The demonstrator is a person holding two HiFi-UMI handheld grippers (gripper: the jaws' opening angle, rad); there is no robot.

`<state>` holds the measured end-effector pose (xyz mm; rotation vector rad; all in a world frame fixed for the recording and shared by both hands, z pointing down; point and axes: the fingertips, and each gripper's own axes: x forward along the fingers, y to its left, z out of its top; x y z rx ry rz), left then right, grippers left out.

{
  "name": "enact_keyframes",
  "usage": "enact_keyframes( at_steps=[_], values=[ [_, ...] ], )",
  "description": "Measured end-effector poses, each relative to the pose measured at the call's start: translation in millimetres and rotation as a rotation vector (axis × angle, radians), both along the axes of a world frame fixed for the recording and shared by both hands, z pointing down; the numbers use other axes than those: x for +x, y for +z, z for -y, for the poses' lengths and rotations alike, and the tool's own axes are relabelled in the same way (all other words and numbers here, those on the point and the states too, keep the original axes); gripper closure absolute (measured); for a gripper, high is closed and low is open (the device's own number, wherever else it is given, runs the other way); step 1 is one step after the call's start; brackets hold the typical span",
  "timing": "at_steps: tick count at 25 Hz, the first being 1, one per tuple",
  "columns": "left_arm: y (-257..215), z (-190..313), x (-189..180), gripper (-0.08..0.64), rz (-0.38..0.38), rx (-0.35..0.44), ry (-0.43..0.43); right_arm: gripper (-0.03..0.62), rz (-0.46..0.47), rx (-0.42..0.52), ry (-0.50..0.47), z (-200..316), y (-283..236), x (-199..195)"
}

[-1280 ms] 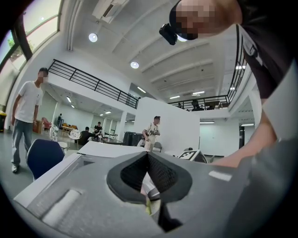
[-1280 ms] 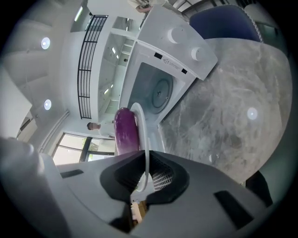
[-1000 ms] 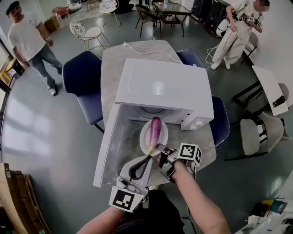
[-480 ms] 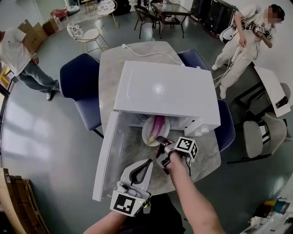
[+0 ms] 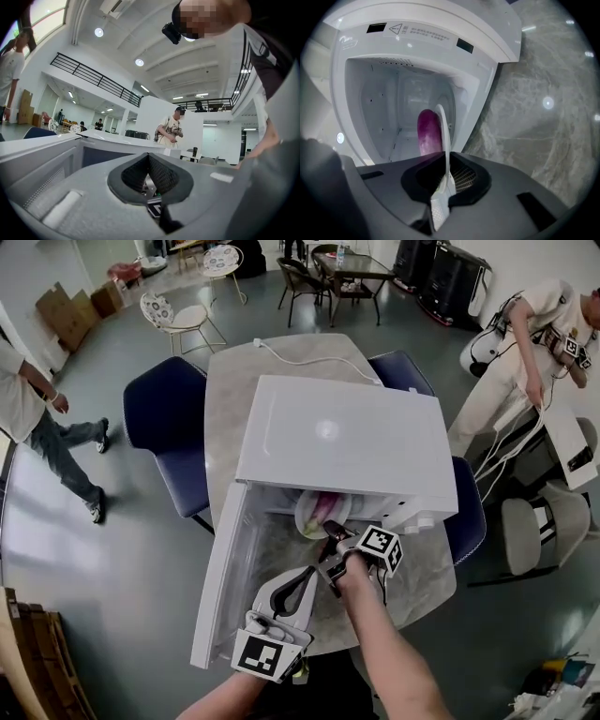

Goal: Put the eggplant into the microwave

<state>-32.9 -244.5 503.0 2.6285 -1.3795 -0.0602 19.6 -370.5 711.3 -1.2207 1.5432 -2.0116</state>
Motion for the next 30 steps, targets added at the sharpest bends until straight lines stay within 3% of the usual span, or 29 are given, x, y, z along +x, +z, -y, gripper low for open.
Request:
enact_keyframes(
  at_steps=[10, 16, 21, 30],
  values=[
    [12.5, 49.2, 16.1, 0.554, 0.003, -0.007, 0.004, 0.571, 0.007, 0.013, 0.025, 15.0, 7.1, 0.3],
    [13.0, 62.7, 15.4, 0.552, 0.011, 0.001, -0.007, 0.563, 0.013, 0.077, 0.042, 26.9, 2.5, -0.1],
    [18.0, 61.3, 15.6, 0.552, 0.018, -0.013, -0.003, 0.421, -0.001, 0.131, -0.002, 24.6, -1.7, -5.8],
    [17.4, 61.3, 15.1, 0.554, 0.024, -0.013, -0.006, 0.410, 0.053, 0.110, 0.015, -6.4, 0.0, -5.7]
  ],
)
